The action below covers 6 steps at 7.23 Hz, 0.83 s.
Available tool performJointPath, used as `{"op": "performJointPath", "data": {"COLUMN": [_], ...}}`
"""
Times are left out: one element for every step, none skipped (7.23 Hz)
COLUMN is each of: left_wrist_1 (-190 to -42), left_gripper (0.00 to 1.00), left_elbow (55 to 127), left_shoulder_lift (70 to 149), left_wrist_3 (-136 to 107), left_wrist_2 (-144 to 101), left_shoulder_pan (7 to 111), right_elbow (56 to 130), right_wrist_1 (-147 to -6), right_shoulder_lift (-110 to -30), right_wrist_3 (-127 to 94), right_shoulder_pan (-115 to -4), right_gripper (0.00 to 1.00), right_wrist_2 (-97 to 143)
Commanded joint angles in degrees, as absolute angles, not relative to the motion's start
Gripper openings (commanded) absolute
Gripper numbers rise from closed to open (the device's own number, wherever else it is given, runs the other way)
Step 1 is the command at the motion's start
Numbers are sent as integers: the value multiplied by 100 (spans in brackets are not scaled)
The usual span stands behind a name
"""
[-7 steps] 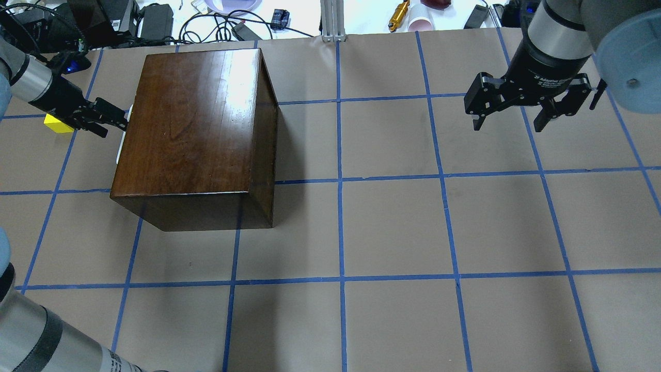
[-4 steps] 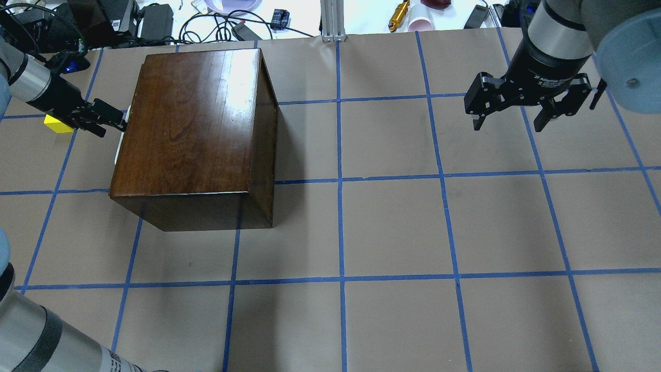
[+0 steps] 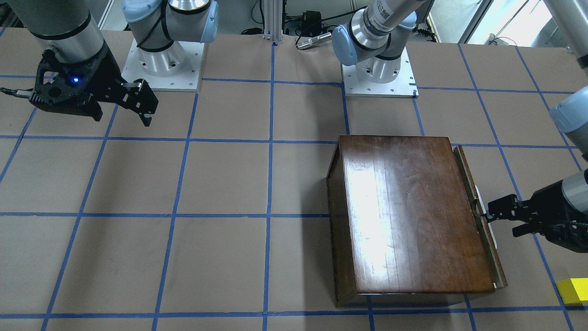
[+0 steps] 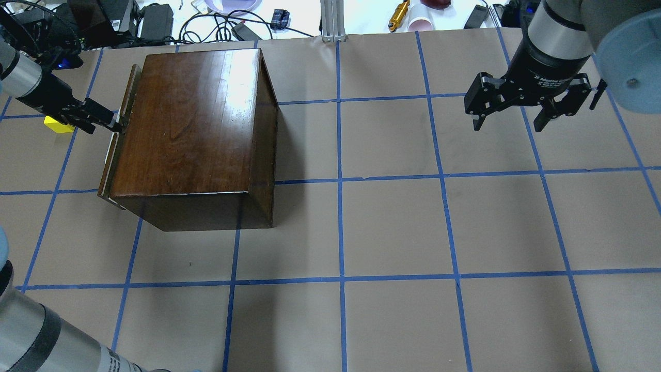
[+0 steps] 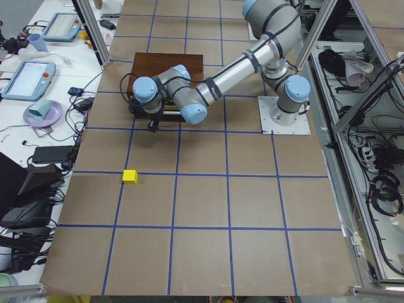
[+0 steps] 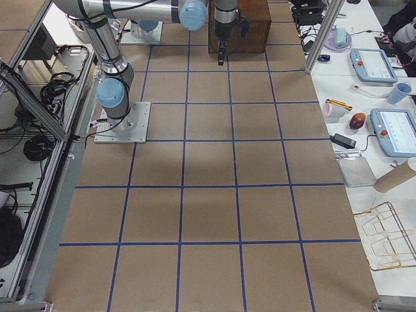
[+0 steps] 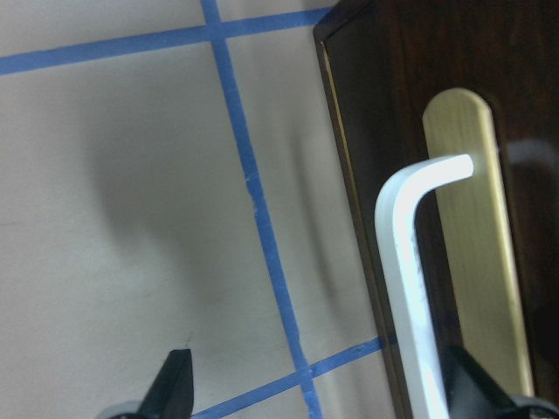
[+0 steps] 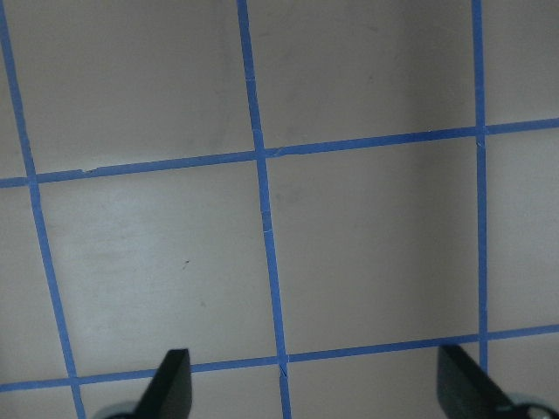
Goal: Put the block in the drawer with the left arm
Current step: 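Pull the drawer open outward with the left gripper on the handle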
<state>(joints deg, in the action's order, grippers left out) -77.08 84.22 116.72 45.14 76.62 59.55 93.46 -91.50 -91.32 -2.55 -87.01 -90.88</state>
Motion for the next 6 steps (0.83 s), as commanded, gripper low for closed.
{"op": "performJointPath", "data": {"left_wrist_1": [-7708,-7717,-7717,-7708,-7708,-7708], "left_gripper": [99,99,99,99,99,99], "left_elbow": [8315,8245,8192,8174,8165,8165], "left_shoulder_lift": [11742,11760,11768,11777,11786,11795], "left_wrist_3": [4658,4693,4693,4763,4807,4869], "left_wrist_2": [7682,7856,7875,7892,7927,7928], "left_shoulder_pan": [5889,5880,5880,5880,5836,5766], "right_elbow": [9343,9343,9351,9343,9343,9343], "right_wrist_1": [-9149,-9149,-9149,-9149,-9149,-9149], "right_shoulder_lift": [-9132,-9132,-9132,-9132,-9132,-9132], "right_wrist_3": [-255,-255,-255,-255,-255,-255], "right_shoulder_pan": [-8701,-8701,-8701,-8701,-8701,-8701], "right_gripper": [100,100,100,100,100,100], "right_wrist_2": [-9088,-9088,-9088,-9088,-9088,-9088]}}
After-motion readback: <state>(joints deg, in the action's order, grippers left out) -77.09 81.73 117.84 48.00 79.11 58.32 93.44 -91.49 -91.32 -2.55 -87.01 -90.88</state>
